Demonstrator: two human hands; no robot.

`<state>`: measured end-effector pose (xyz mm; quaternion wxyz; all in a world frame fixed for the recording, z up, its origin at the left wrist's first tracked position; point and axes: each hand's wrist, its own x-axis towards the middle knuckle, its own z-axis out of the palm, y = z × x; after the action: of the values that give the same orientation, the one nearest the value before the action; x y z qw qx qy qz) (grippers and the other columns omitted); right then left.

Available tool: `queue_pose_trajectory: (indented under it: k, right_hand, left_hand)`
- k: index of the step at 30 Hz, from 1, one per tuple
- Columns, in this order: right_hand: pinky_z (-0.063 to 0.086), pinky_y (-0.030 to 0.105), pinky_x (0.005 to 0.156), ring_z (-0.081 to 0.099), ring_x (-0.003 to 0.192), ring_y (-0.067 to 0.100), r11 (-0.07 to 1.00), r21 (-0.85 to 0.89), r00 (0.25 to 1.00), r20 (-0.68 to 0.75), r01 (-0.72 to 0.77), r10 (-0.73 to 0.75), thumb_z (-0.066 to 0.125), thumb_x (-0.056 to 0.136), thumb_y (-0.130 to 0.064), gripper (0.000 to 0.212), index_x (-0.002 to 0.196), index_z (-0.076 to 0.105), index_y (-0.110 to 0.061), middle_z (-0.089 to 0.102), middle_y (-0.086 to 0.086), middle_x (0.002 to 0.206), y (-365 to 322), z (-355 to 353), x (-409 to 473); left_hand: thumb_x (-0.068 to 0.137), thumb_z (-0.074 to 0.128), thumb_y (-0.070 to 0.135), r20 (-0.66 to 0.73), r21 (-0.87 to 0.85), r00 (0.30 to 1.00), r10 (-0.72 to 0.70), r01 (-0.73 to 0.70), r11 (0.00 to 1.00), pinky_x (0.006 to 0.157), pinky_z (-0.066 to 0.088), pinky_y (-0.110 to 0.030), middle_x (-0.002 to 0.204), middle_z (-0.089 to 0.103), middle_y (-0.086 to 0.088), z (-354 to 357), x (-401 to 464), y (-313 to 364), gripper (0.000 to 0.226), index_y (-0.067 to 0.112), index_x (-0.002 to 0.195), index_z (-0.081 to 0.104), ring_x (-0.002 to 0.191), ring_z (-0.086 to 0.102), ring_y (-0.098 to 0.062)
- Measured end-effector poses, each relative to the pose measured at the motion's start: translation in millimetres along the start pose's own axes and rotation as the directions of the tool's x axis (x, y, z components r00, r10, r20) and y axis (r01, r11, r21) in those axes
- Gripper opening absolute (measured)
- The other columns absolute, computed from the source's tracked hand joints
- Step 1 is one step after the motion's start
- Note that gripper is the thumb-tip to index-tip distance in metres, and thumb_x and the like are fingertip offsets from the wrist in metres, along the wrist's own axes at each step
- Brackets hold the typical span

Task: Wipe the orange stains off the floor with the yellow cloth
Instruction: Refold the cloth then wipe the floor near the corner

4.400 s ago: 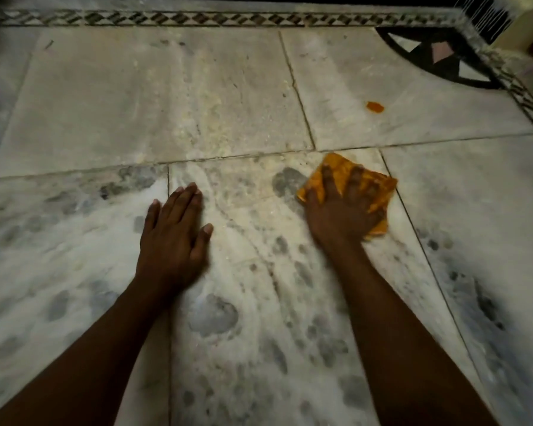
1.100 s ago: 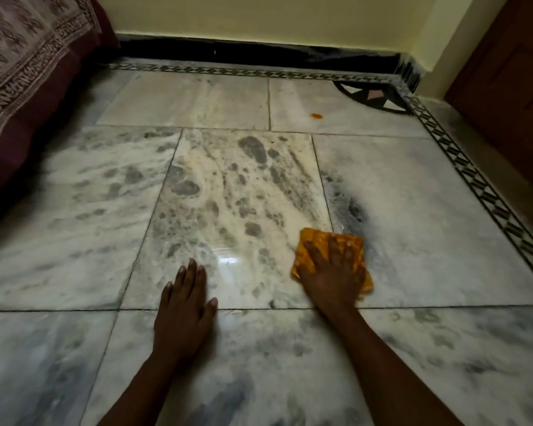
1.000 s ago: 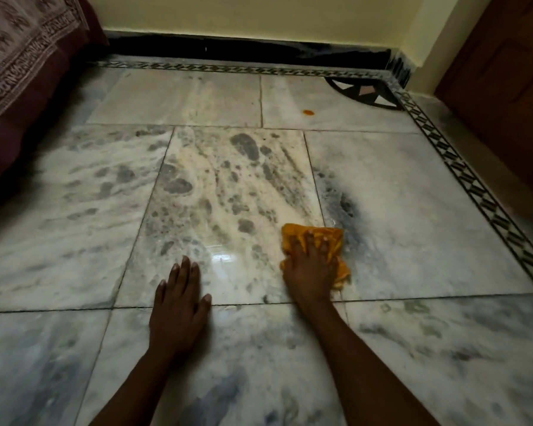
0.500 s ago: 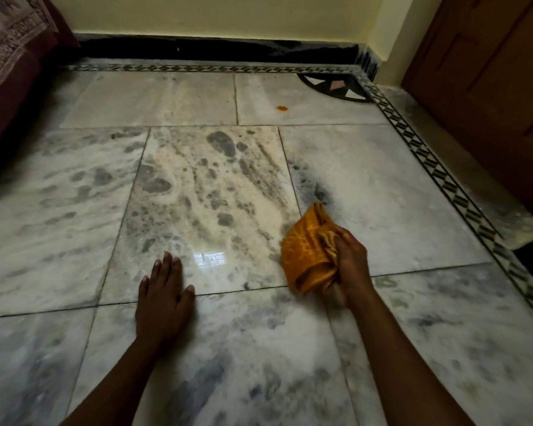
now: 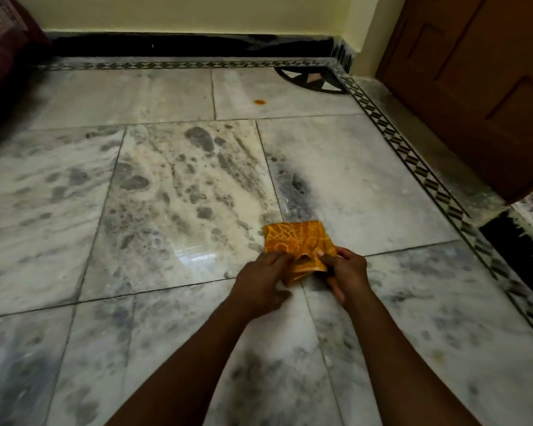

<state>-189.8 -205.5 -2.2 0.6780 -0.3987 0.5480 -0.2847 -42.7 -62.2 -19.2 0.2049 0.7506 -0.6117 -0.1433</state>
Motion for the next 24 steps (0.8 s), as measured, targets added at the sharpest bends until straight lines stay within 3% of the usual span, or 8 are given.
queue_pose_trajectory:
  k: [4, 6, 8, 14, 17, 19, 21, 24]
  right_hand:
    - [0.062, 0.04, 0.078, 0.072, 0.088, 0.033, 1.0, 0.015, 0.999, 0.04, 0.021, -0.021, 0.074, 0.09, 0.006, 0.015, 0.102, 0.072, -0.004, 0.074, 0.024, 0.102, 9.6, -7.1, -2.5]
    - [0.063, 0.039, 0.077, 0.073, 0.086, 0.03, 0.998, 0.01, 0.996, 0.058, 0.069, -0.07, 0.072, 0.093, 0.003, 0.011, 0.101, 0.072, -0.005, 0.075, 0.02, 0.099, 15.3, -4.8, 2.9]
    - [0.061, 0.047, 0.088, 0.073, 0.092, 0.033, 0.993, -0.01, 0.991, 0.062, 0.115, -0.114, 0.074, 0.095, -0.005, 0.005, 0.099, 0.075, -0.007, 0.077, 0.02, 0.1, 21.1, 0.2, 8.8]
    - [0.059, 0.061, 0.097, 0.074, 0.106, 0.038, 0.988, -0.074, 0.986, -0.081, 0.138, -0.144, 0.076, 0.095, -0.023, 0.019, 0.113, 0.075, -0.015, 0.077, 0.018, 0.108, 33.0, -2.1, 22.9]
    - [0.061, 0.061, 0.092, 0.074, 0.103, 0.038, 0.975, -0.157, 0.986, -0.033, 0.154, -0.161, 0.074, 0.095, -0.013, 0.027, 0.121, 0.073, -0.019, 0.075, 0.02, 0.114, 29.2, -1.2, 18.2]
    - [0.062, 0.06, 0.078, 0.072, 0.089, 0.038, 0.957, -0.259, 0.992, 0.051, 0.129, -0.12, 0.07, 0.091, -0.003, 0.039, 0.124, 0.072, -0.022, 0.075, 0.024, 0.108, 17.6, -4.3, 10.3]
    - [0.059, 0.05, 0.069, 0.068, 0.08, 0.035, 0.899, -0.422, 0.989, 0.13, 0.117, -0.067, 0.072, 0.08, -0.002, 0.052, 0.127, 0.068, -0.025, 0.073, 0.022, 0.104, 6.5, -10.9, 1.0]
    - [0.051, 0.038, 0.073, 0.068, 0.095, 0.035, 0.717, -0.68, 0.976, 0.216, 0.154, -0.006, 0.073, 0.073, -0.016, 0.082, 0.147, 0.046, -0.04, 0.066, 0.009, 0.114, -1.7, -20.0, -5.9]
  left_hand:
    - [0.095, 0.059, 0.016, 0.055, 0.044, 0.998, -0.042, 0.04, 0.998, 0.078, 0.054, -0.045, 0.131, 0.058, -0.003, -8.5, 8.5, -5.6, 0.032, 0.018, 0.127, 0.062, 0.12, 0.055, -0.031]
    - [0.091, 0.054, 0.01, 0.081, -0.051, 0.996, -0.031, 0.035, 0.998, 0.08, 0.054, -0.048, 0.122, 0.062, -0.007, -12.3, 14.4, -14.6, 0.034, 0.015, 0.122, 0.069, 0.11, 0.059, -0.031]
    - [0.085, 0.049, 0.013, 0.108, -0.075, 0.994, 0.022, -0.014, 0.997, 0.078, 0.055, -0.049, 0.114, 0.064, -0.008, -14.0, 20.1, -27.2, 0.039, 0.014, 0.117, 0.072, 0.1, 0.062, -0.031]
    - [0.084, 0.05, -0.006, 0.082, 0.01, 0.997, -0.001, 0.0, 1.0, 0.085, 0.053, -0.05, 0.131, 0.056, -0.011, -13.0, 21.1, -30.6, 0.044, 0.007, 0.125, 0.06, 0.112, 0.053, -0.032]
    - [0.076, 0.043, 0.003, -0.058, -0.256, 0.997, -0.048, 0.031, 0.966, 0.077, 0.04, -0.028, 0.112, 0.06, -0.012, -21.4, 19.4, -25.3, 0.046, -0.002, 0.119, 0.056, 0.092, 0.055, -0.024]
    - [0.077, 0.044, 0.005, -0.093, -0.399, 0.986, -0.141, 0.093, 0.912, 0.067, 0.036, -0.03, 0.091, 0.059, -0.002, -36.0, 19.8, -20.3, 0.038, 0.001, 0.114, 0.053, 0.072, 0.052, -0.017]
    - [0.081, 0.051, 0.001, -0.126, -0.476, 0.965, -0.232, 0.146, 0.867, 0.06, 0.045, -0.033, 0.081, 0.065, -0.005, -52.8, 28.2, -18.4, 0.028, 0.007, 0.107, 0.057, 0.067, 0.058, -0.018]
    - [0.1, 0.061, 0.002, -0.217, -0.766, 0.905, -0.366, 0.074, 0.638, 0.068, 0.063, -0.043, 0.087, 0.074, -0.021, -74.0, 54.8, -19.5, 0.012, 0.011, 0.108, 0.063, 0.074, 0.073, -0.034]
